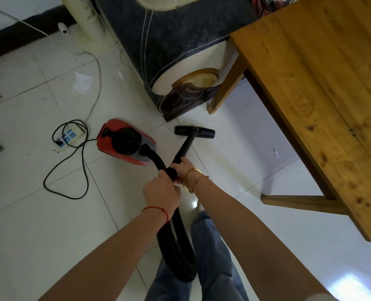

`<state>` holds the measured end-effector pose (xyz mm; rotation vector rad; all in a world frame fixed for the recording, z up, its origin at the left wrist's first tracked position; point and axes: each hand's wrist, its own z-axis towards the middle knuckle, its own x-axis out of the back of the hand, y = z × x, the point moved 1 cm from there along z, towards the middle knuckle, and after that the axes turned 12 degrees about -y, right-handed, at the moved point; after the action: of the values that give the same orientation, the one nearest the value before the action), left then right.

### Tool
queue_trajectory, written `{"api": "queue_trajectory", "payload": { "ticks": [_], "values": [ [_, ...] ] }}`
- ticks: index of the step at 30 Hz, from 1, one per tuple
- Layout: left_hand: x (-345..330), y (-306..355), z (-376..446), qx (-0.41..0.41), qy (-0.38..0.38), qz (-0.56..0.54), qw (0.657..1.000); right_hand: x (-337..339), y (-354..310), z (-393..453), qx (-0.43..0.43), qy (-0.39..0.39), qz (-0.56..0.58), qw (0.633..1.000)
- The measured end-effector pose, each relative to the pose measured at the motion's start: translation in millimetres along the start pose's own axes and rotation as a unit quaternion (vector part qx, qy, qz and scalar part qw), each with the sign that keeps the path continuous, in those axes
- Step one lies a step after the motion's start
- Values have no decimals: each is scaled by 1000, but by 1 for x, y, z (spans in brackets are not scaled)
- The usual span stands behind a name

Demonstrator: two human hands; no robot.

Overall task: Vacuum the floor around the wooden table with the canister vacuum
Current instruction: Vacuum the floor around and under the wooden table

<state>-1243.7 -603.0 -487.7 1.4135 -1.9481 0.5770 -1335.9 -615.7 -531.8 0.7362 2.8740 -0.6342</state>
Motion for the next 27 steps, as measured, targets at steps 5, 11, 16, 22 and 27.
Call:
{"api": "queue_trajectory", "payload": {
  "ticks": [5,11,16,22,27],
  "values": [
    [-1,-1,18,-11,-26,-20,999,3,-13,15,-21,-4,-11,1000],
    [11,7,40,-27,-27,-8,999,12,-36,32,-30,1,-10,999],
    [26,17,53,-35,-36,12,999,24,-53,38,-61,-10,-17,998],
    [35,28,64,-57,-40,51,996,34,-66,45,-67,-1,-30,997],
    [45,43,71,-88,-26,64,994,58,-75,43,-60,9,-33,998]
  ]
}}
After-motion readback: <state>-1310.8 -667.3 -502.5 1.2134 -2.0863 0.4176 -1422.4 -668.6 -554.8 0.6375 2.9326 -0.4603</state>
